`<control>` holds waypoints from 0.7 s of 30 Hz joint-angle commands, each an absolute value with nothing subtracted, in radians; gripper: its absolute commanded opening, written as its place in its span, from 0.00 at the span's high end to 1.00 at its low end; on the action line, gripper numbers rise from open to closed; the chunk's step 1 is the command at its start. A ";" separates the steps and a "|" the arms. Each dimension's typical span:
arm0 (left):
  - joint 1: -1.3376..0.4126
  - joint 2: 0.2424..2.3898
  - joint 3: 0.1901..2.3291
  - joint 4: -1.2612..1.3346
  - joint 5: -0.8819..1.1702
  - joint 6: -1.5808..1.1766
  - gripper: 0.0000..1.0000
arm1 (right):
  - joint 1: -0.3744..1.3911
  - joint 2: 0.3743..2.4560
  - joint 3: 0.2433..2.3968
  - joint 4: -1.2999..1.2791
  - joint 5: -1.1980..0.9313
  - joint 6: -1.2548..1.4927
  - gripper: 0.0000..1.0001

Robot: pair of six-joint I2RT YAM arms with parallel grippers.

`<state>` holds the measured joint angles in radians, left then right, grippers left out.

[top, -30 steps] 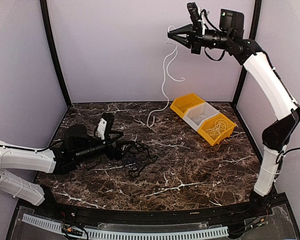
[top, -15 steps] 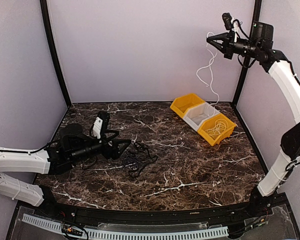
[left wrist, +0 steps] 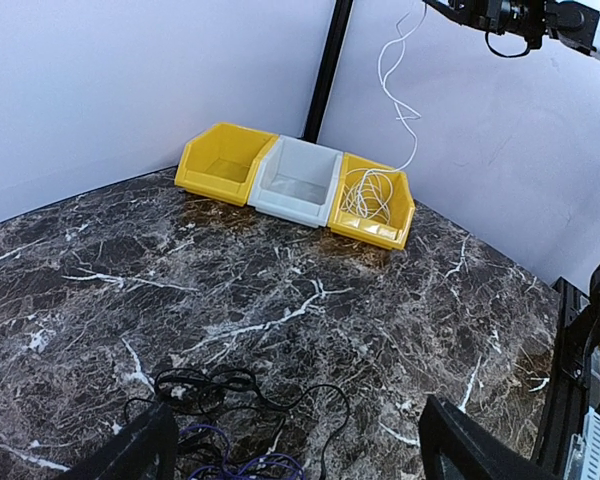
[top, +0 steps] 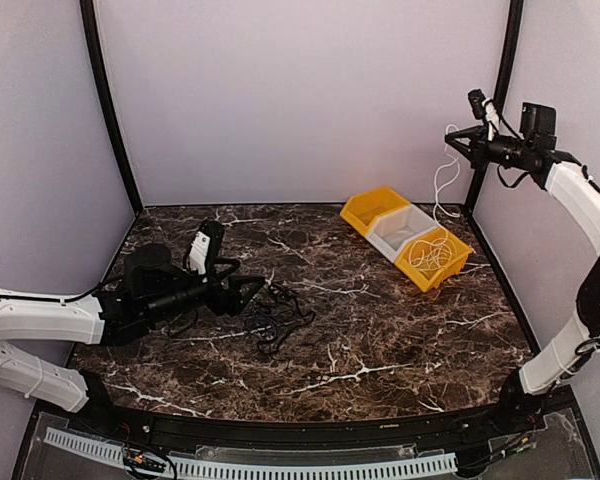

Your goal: Untangle the cables

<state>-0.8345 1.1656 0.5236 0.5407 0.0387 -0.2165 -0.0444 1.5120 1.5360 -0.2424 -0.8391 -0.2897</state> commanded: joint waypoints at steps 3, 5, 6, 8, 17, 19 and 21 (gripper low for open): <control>-0.839 1.166 0.544 0.531 0.023 -0.229 0.13 | -0.075 1.492 1.426 -0.159 -0.823 -0.312 1.00; -0.839 1.168 0.542 0.528 0.020 -0.237 0.13 | -0.082 1.497 1.390 -0.161 -0.817 -0.328 1.00; -0.839 1.168 0.542 0.527 0.020 -0.239 0.13 | -0.085 1.500 1.371 -0.160 -0.815 -0.333 1.00; -0.838 1.169 0.538 0.528 0.019 -0.243 0.13 | -0.089 1.509 1.339 -0.165 -0.815 -0.343 1.00; -0.839 1.186 0.538 0.540 0.020 -0.248 0.13 | -0.090 1.577 1.255 -0.190 -0.836 -0.362 1.00; -0.839 1.194 0.540 0.542 0.022 -0.250 0.13 | -0.090 1.594 1.242 -0.186 -0.836 -0.358 1.00; -0.839 1.198 0.541 0.543 0.025 -0.252 0.13 | -0.089 1.618 1.230 -0.183 -0.837 -0.352 1.00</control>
